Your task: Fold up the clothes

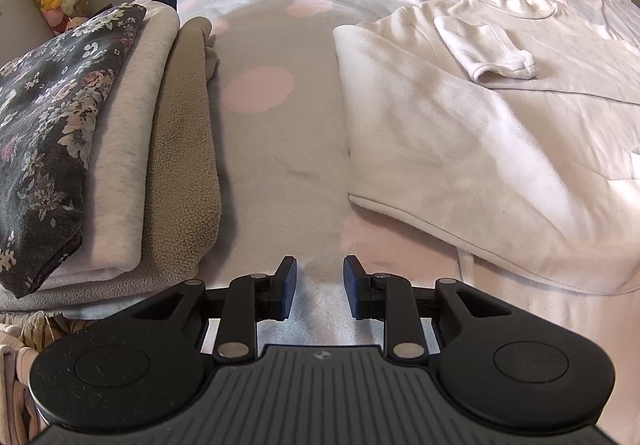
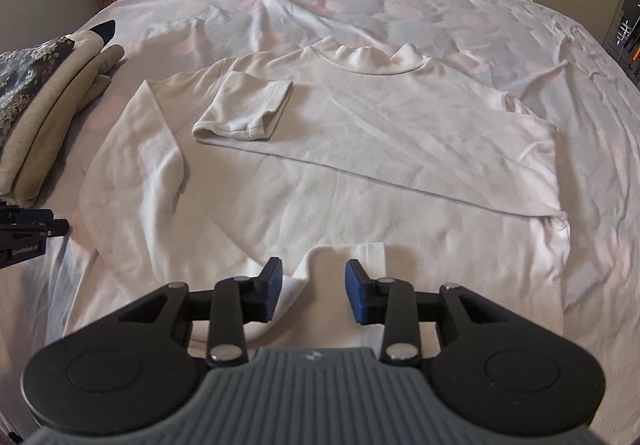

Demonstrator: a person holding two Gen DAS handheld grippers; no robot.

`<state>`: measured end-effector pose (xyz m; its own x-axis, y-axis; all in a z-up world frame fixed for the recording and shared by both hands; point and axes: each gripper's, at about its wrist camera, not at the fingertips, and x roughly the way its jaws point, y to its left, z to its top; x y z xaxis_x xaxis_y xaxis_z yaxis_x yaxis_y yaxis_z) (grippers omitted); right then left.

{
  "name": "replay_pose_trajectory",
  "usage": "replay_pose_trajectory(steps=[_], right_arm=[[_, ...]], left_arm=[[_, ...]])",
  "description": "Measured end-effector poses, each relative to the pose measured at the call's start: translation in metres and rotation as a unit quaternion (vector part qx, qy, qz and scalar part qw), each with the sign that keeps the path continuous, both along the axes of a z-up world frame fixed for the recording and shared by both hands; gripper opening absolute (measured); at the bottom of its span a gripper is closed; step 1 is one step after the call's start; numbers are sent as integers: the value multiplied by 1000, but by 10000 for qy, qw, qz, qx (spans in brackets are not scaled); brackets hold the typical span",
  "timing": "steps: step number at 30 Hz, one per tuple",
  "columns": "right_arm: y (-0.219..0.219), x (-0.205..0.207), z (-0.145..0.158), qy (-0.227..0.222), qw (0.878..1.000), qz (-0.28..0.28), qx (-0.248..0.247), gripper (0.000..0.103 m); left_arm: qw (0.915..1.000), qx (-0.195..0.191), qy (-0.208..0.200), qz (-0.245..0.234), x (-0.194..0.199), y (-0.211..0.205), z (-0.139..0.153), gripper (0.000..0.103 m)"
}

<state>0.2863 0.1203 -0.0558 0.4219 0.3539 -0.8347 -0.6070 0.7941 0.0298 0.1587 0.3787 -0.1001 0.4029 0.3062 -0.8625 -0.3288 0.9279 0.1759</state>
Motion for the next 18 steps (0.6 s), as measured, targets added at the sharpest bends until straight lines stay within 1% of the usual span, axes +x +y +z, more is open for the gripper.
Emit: replay_pose_trajectory(steps=[2,4,8,11,12,13,14,15,18], right_arm=[[-1,7,-4,-112,9998,-26,-159,44],[-7,16,-12,-79,9995,-124,-283,44],[-21,28,-36,190,9980,-391,-454,44],[-22,27,-56,471,9965,-428,-547,44],[-23,25,-59,496,9963,-468,-523,43],[-21,23,-59,452,9965,-459,-539,41],[-19,20,-59,410,9966,-448,-554,37],[-17,18,-57,412,9969,-379,-546,22],[-10,10,-49,273,9972,-290,-632,10]], left_arm=[[10000,18,2,-3,0,0,0,25],[10000,25,10,4,1,1,-1,25],[10000,-4,-26,-2,0,0,0,25],[10000,-28,-64,8,-2,0,1,25],[10000,-38,-76,12,-2,0,2,25],[9999,-47,-89,11,-3,0,2,25],[9999,-59,-99,8,-3,0,2,25],[9999,-70,-109,6,-4,0,3,25],[9998,-98,-152,10,-5,1,4,25]])
